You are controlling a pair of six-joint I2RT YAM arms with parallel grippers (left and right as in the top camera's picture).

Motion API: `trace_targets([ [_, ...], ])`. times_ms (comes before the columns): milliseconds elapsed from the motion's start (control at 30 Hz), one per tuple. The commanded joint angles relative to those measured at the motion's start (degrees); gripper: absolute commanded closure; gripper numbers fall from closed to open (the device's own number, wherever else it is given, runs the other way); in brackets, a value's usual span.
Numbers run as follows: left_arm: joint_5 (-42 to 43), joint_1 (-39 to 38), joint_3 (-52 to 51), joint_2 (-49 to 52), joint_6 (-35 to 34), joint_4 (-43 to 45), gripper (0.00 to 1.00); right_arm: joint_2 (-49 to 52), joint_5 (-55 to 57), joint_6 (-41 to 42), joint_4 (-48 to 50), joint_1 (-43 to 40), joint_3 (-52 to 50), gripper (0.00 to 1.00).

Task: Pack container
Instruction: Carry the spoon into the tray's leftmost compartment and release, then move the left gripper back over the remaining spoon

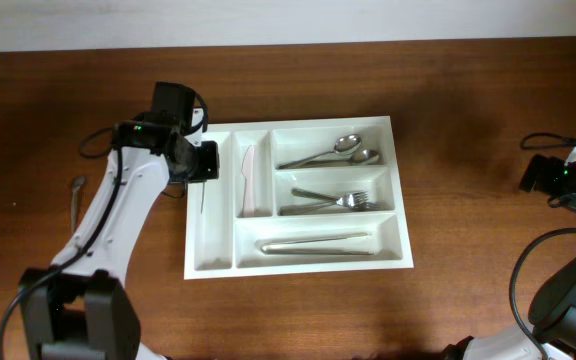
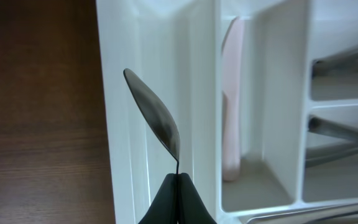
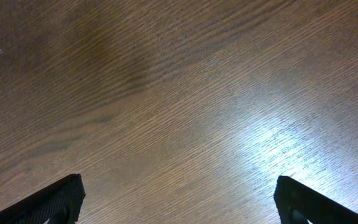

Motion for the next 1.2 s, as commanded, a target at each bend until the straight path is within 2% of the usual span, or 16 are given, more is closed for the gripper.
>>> trace_targets([
  [0, 0.9, -0.1, 0.1, 2.0, -0.9, -0.1, 0.98, -0.1, 0.3, 0.5, 0.0, -0.3, -0.3, 0.01],
  [100, 0.9, -0.1, 0.1, 2.9, -0.9, -0.1, 0.96, -0.1, 0.3, 0.5, 0.0, -0.3, -0.3, 0.01],
  [200, 0.9, -0.1, 0.1, 3.3, -0.9, 0.0, 0.87, -0.1, 0.3, 0.5, 0.0, -0.3, -0.3, 0.01],
  [367, 0.9, -0.1, 0.1, 3.8, -0.9, 0.0, 0.86, -0.1, 0.3, 0.5, 0.0, -0.3, -0.3, 0.01],
  [533, 0.7, -0.1, 0.1, 3.8, -0.4, 1.3, 0.60, -0.1, 0.3, 0.5, 0.0, -0.3, -0.3, 0.01],
  [600, -0.4, 0.1, 0.3, 3.7, -0.2, 2.7, 0.56, -0.1, 0.3, 0.5, 0.0, -0.3, -0.3, 0.01],
  [667, -1.9, 0.6, 1.2, 3.6, -0.2, 3.1, 0.46, -0.1, 0.3, 0.5, 0.0, -0.3, -0.3, 0.01],
  [800, -2.4, 2.6, 5.2, 3.3, 2.3, 2.4, 0.42, -0.1, 0.3, 0.5, 0.0, -0.3, -0.3, 0.01],
  [967, -3.7, 5.9, 12.5, 2.2, 7.1, -1.2, 0.27, -0.1, 0.3, 0.5, 0.0, -0.3, -0.3, 0.01],
  [1000, -5.0, 6.6, 13.7, 1.9, 7.3, -2.2, 0.21, -0.1, 0.3, 0.5, 0.0, -0.3, -0.3, 0.01],
  [1100, -9.8, 8.7, 15.8, 1.0, 7.3, -4.5, 0.13, -0.1, 0.3, 0.5, 0.0, -0.3, -0.3, 0.01],
  [1133, -11.5, 9.5, 15.8, 0.7, 7.4, -5.0, 0.07, -0.1, 0.3, 0.5, 0.0, -0.3, -0.3, 0.01],
  [1167, -13.0, 10.2, 15.8, 0.6, 7.5, -5.7, 0.05, -0.1, 0.3, 0.5, 0.0, -0.3, -0.3, 0.01],
])
